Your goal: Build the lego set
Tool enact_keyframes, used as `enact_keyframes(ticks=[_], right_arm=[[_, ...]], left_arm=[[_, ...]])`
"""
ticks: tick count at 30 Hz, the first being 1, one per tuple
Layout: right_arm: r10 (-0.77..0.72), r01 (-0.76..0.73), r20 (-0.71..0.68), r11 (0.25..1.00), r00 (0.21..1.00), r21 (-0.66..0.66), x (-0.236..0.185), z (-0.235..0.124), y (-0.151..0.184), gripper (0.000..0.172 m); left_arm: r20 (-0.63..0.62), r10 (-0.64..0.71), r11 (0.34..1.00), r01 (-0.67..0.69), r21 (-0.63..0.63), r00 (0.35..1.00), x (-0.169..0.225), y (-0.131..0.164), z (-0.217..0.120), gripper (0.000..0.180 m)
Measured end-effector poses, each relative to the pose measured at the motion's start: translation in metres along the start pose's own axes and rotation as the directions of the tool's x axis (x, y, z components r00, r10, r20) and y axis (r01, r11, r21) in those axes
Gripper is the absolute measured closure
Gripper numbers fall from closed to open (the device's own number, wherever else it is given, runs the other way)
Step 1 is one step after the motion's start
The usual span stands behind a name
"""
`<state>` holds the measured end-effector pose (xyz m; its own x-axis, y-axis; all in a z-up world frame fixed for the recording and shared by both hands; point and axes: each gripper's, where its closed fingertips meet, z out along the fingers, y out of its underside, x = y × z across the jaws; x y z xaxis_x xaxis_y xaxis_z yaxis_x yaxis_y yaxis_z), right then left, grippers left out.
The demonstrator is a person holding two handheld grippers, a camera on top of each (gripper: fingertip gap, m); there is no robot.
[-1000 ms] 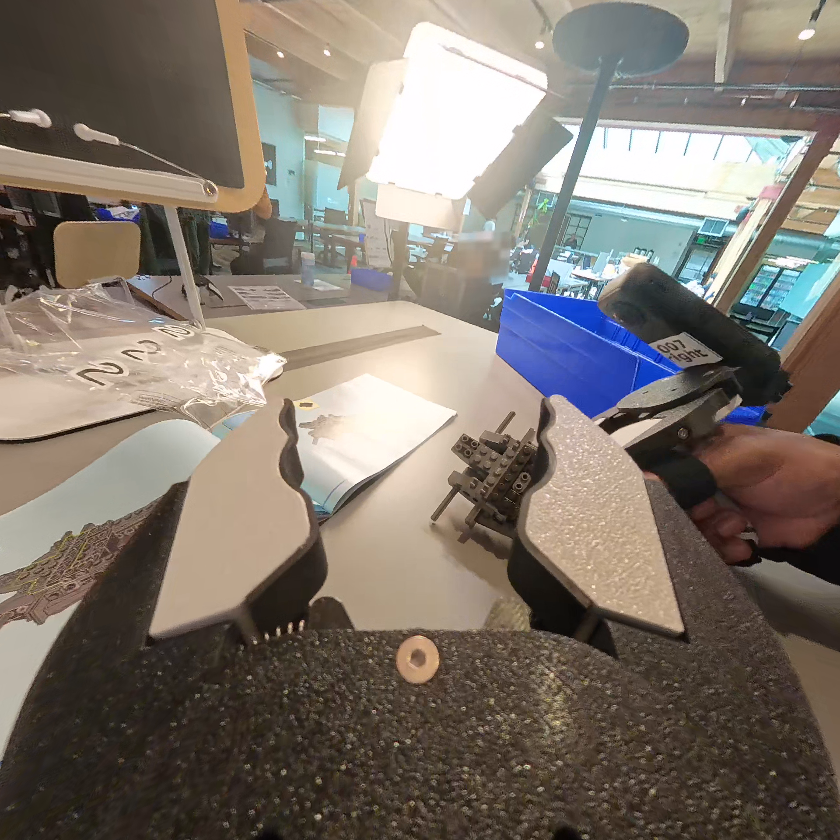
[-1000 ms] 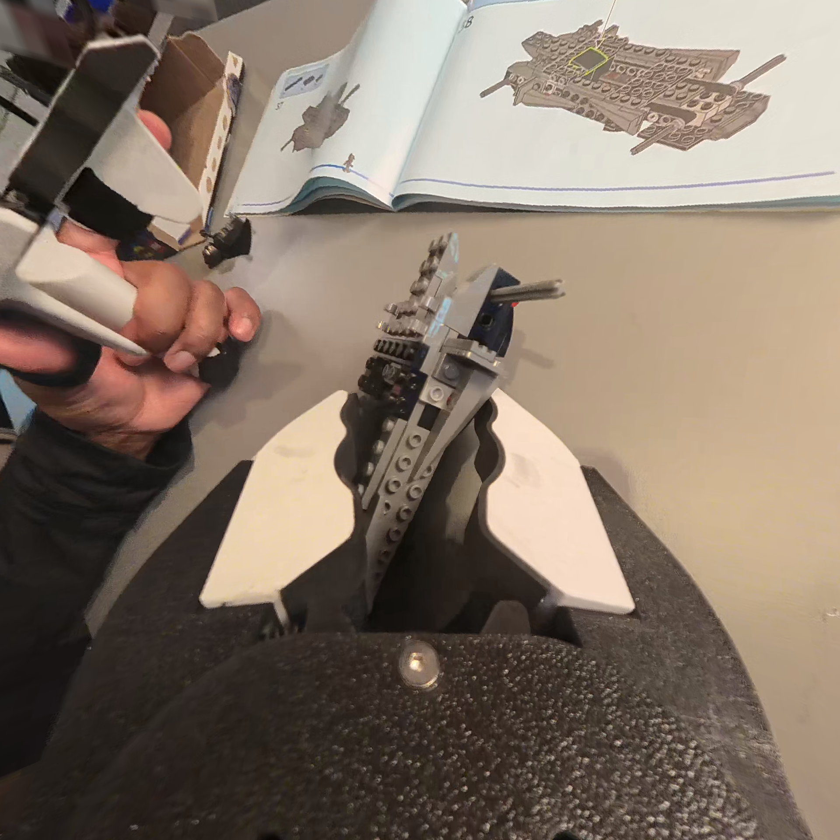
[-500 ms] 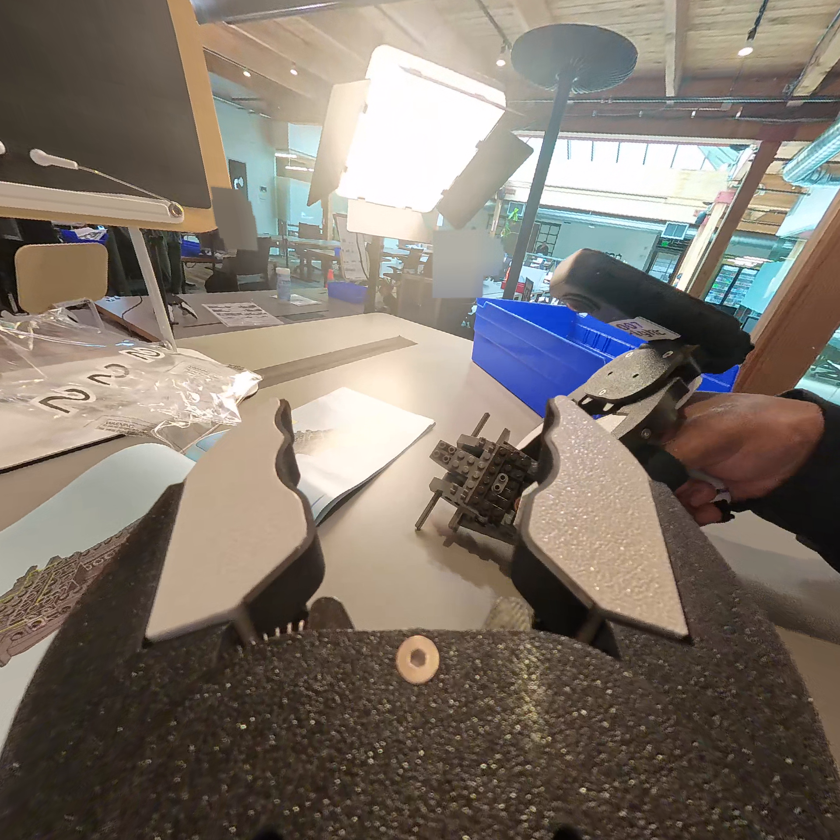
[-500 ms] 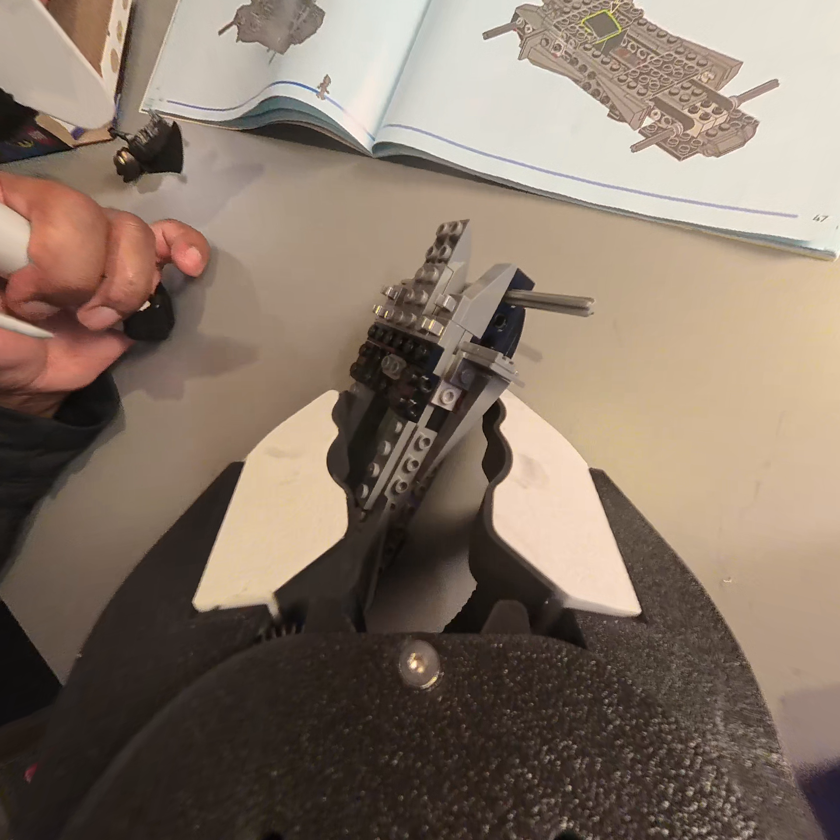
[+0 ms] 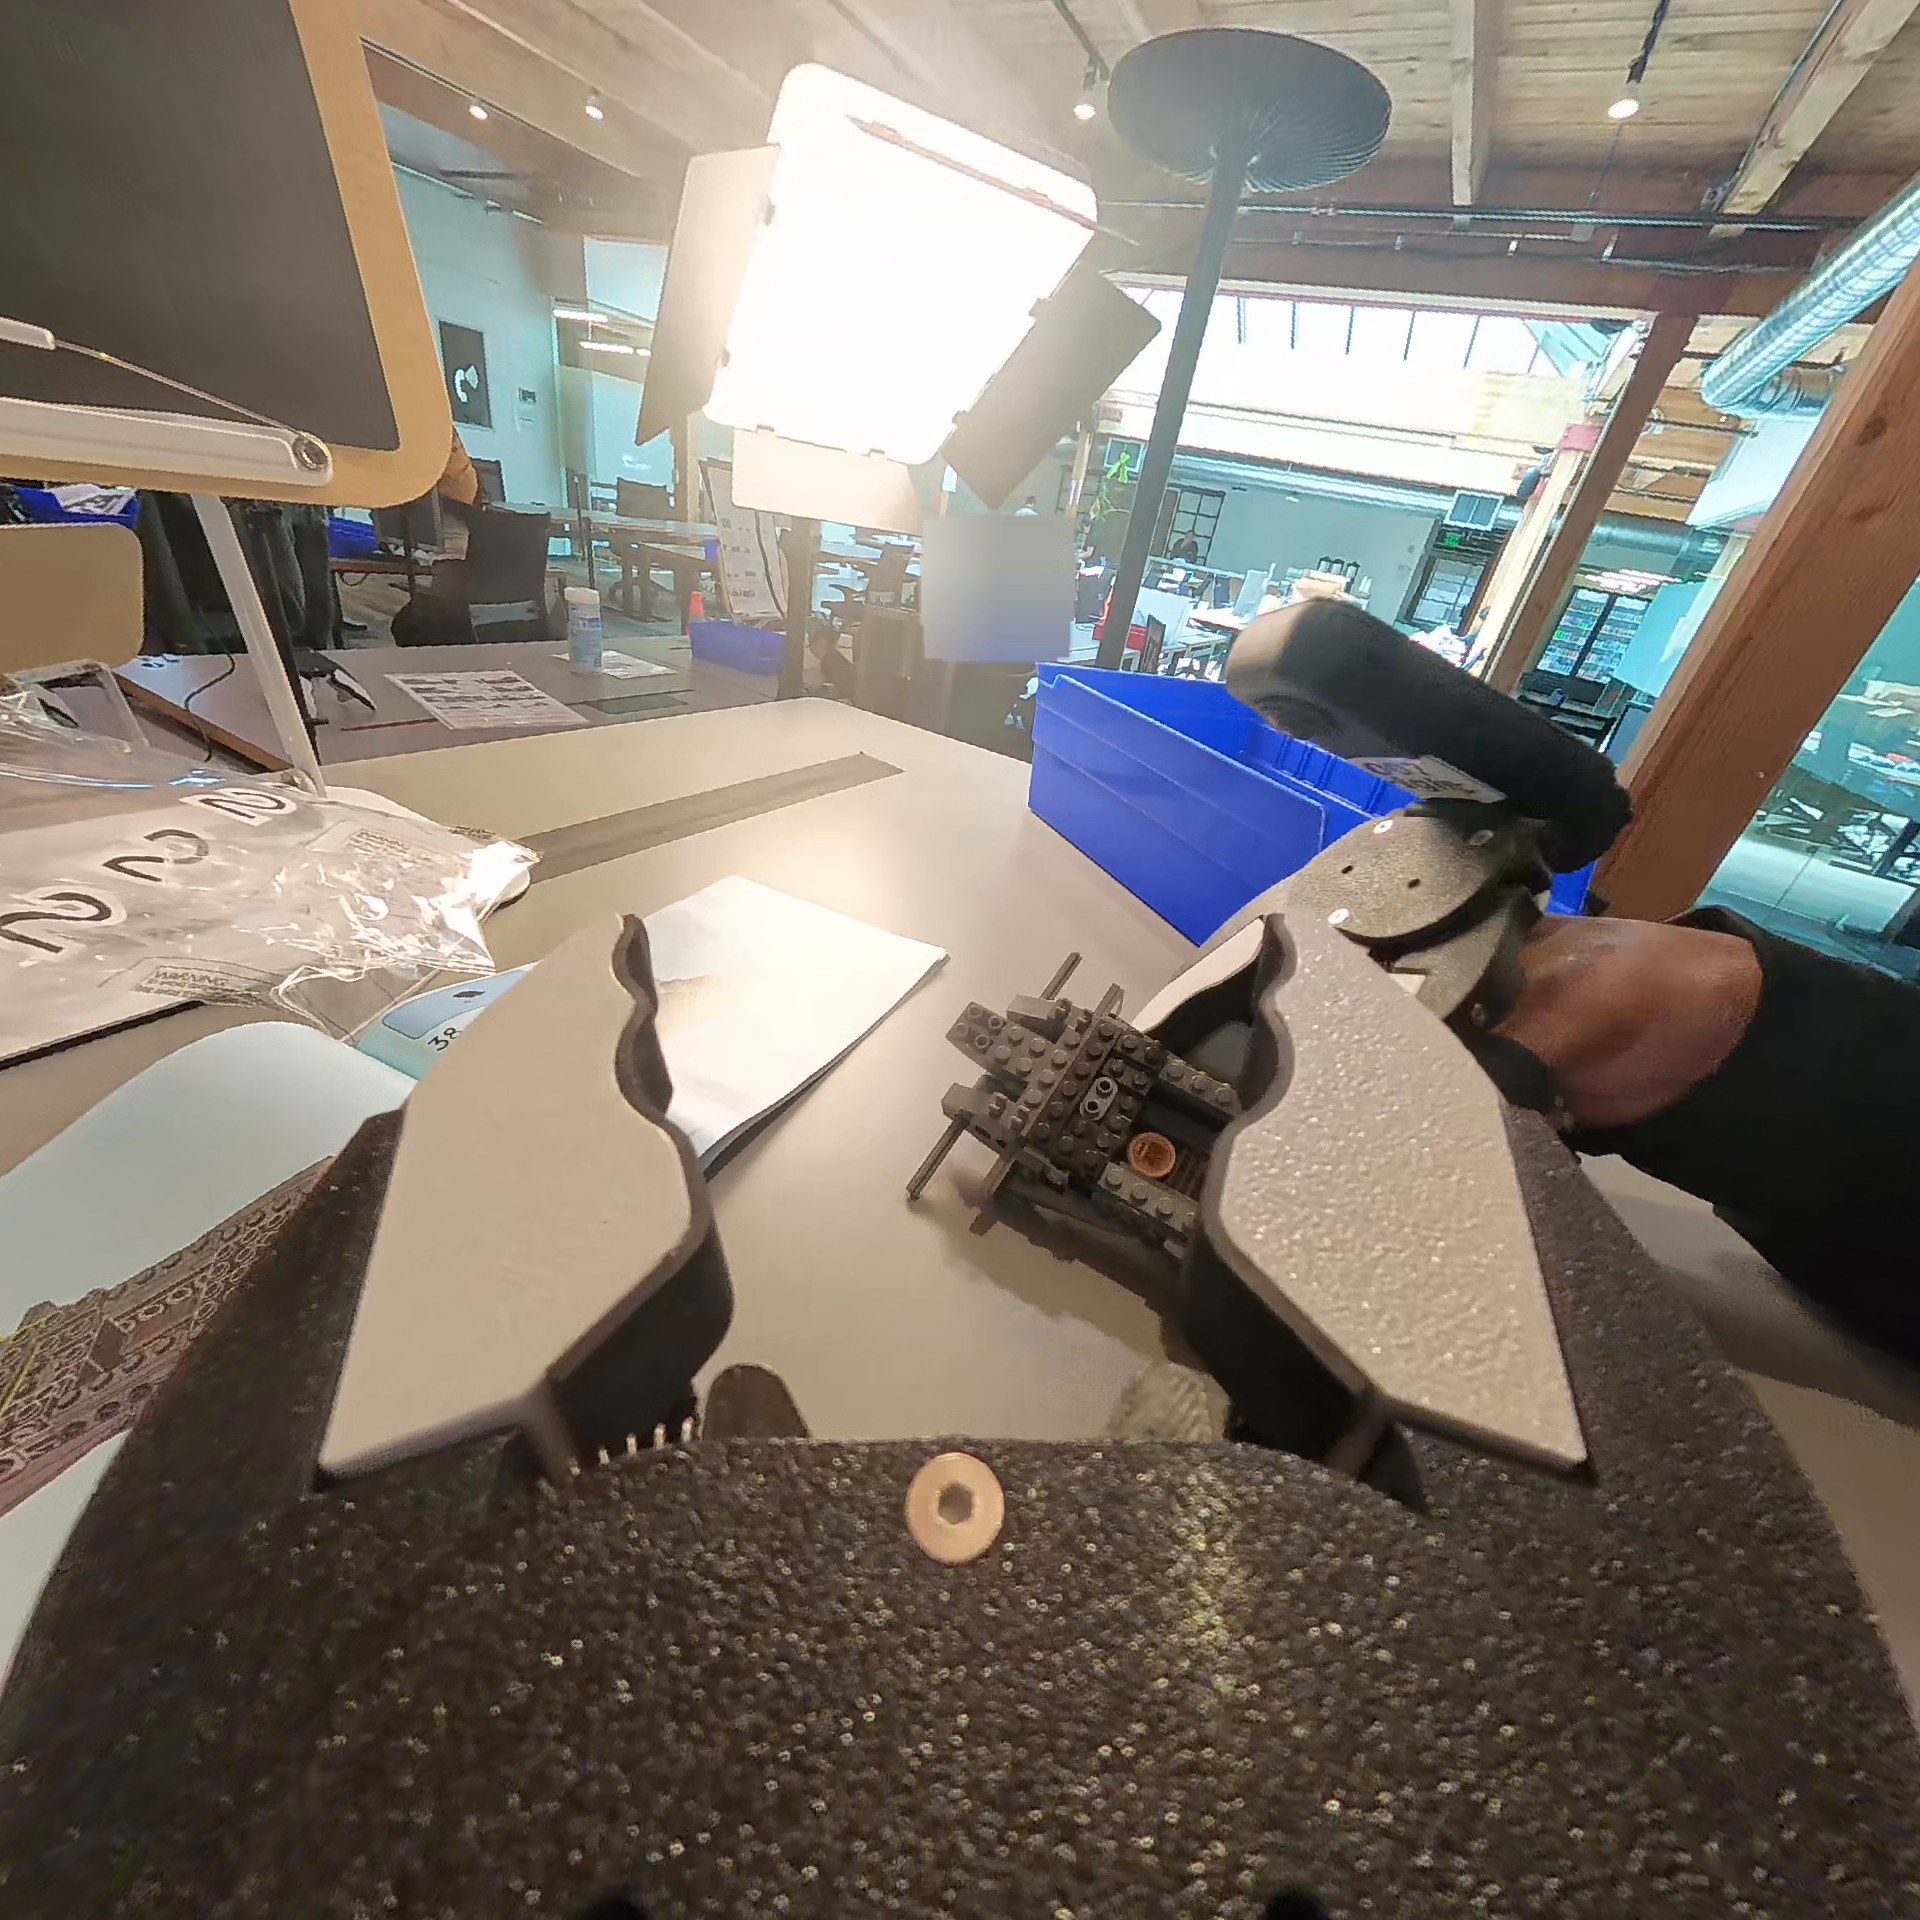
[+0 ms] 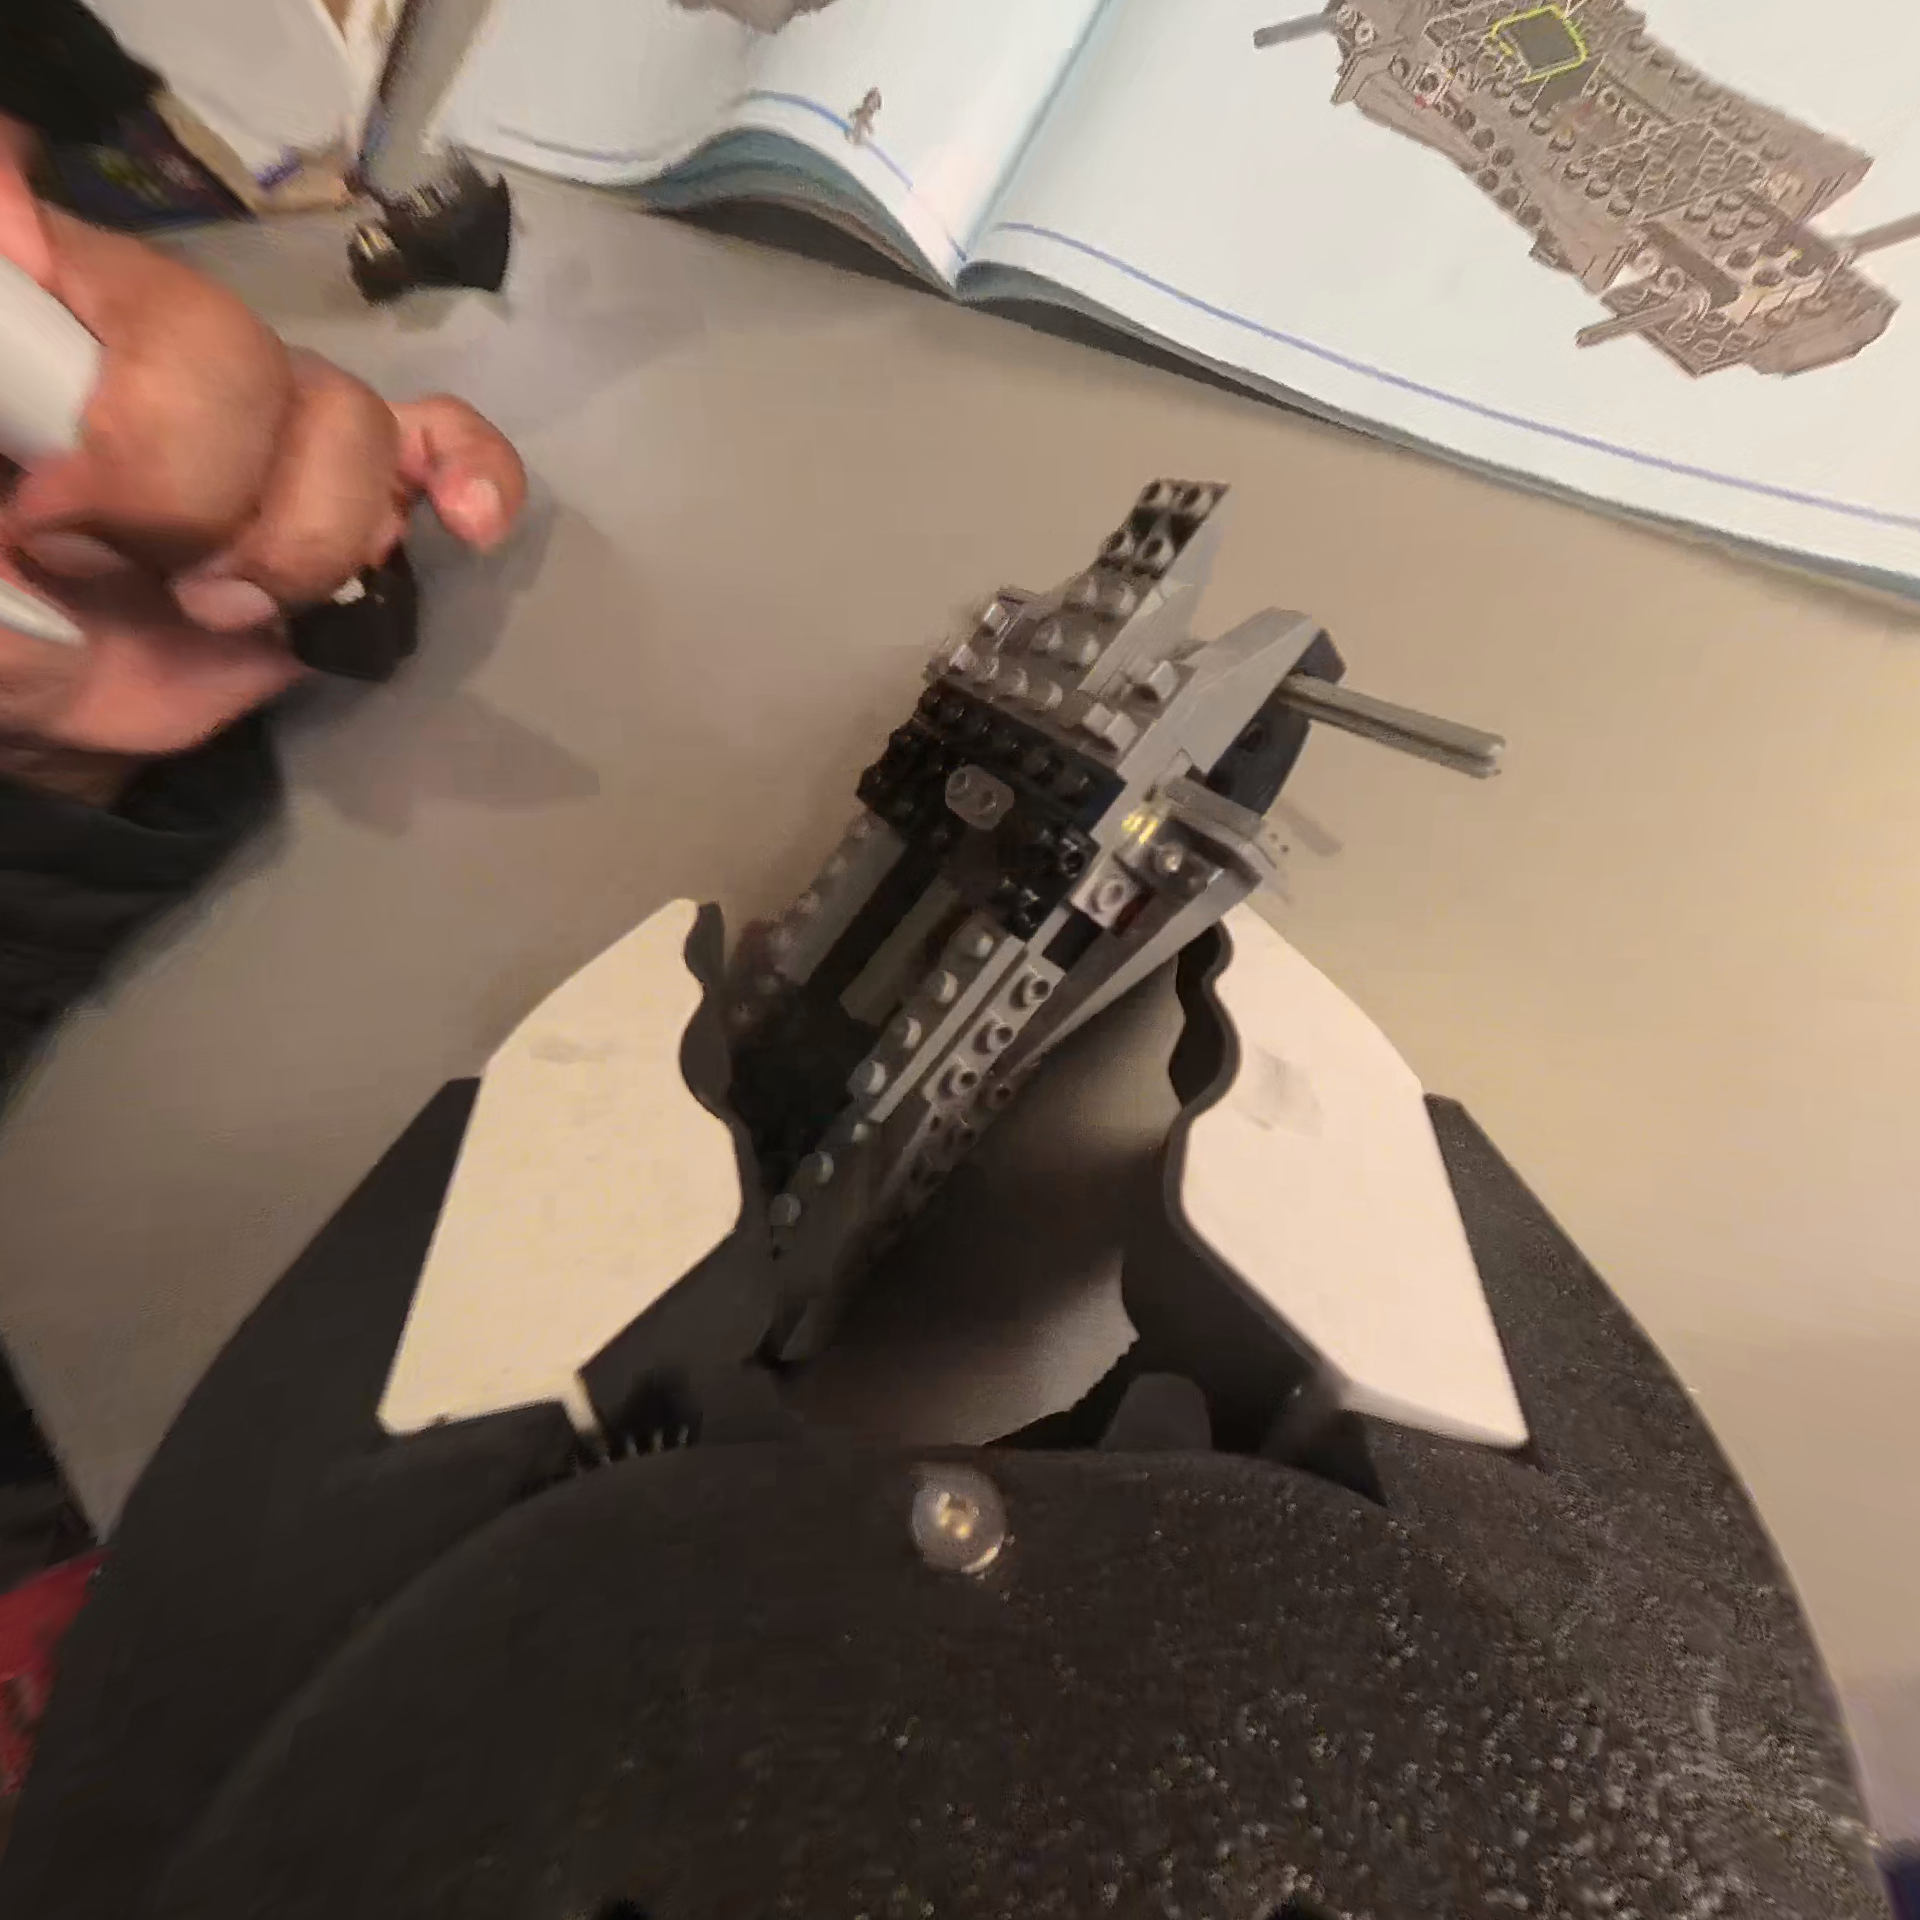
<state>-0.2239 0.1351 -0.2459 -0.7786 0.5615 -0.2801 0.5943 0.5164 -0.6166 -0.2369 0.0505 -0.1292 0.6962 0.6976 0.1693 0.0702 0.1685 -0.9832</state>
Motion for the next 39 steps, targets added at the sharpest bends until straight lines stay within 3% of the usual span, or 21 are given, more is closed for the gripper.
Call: enact_keyframes(ticks=[2,6,10,15,21,24,27,30,35,39], right_arm=[[-0.079,0.077,-0.049,0.996,0.996,-0.040,0.002,0.002,0.008,0.084],[-0.085,0.081,-0.104,0.996,0.991,-0.043,0.007,-0.002,0.009,0.080],[0.088,-0.089,0.014,0.993,0.996,0.072,-0.002,-0.008,-0.006,0.080],[0.082,-0.075,-0.054,0.991,0.995,0.114,0.007,-0.018,-0.008,0.072],[-0.008,0.017,-0.038,0.971,0.999,0.237,-0.008,-0.042,-0.011,0.089],[-0.047,0.059,-0.055,0.964,0.997,0.258,-0.010,-0.053,-0.002,0.107],[-0.045,0.074,-0.114,0.962,0.992,0.262,0.001,-0.060,0.011,0.130],[-0.029,0.065,-0.141,0.964,0.990,0.259,0.012,-0.061,0.020,0.144],[-0.042,0.086,-0.175,0.964,0.984,0.251,0.025,-0.057,0.014,0.153],[-0.069,0.110,-0.193,0.971,0.979,0.211,0.034,-0.048,0.006,0.154]], left_arm=[[0.002,0.001,1.000,-0.001,-0.008,1.000,0.000,0.001,0.000,0.071],[-0.005,-0.002,1.000,0.002,-0.021,1.000,0.001,0.003,0.001,0.071],[-0.022,0.000,0.999,0.000,-0.033,1.000,0.005,0.005,0.003,0.071],[-0.025,0.006,1.000,-0.006,-0.030,1.000,0.006,0.003,0.003,0.072],[-0.013,-0.007,1.000,0.006,-0.030,1.000,0.001,0.003,0.001,0.074],[-0.007,0.017,0.999,-0.017,-0.027,1.000,0.000,0.003,-0.001,0.093],[0.004,0.043,0.999,-0.043,-0.027,0.999,0.000,0.003,-0.005,0.126],[0.019,0.037,0.998,-0.037,-0.042,0.999,-0.003,0.007,-0.005,0.141],[0.040,0.023,0.997,-0.020,-0.071,0.999,-0.007,0.014,-0.005,0.164],[0.047,-0.011,0.996,0.015,-0.089,0.999,-0.011,0.017,-0.005,0.168]])
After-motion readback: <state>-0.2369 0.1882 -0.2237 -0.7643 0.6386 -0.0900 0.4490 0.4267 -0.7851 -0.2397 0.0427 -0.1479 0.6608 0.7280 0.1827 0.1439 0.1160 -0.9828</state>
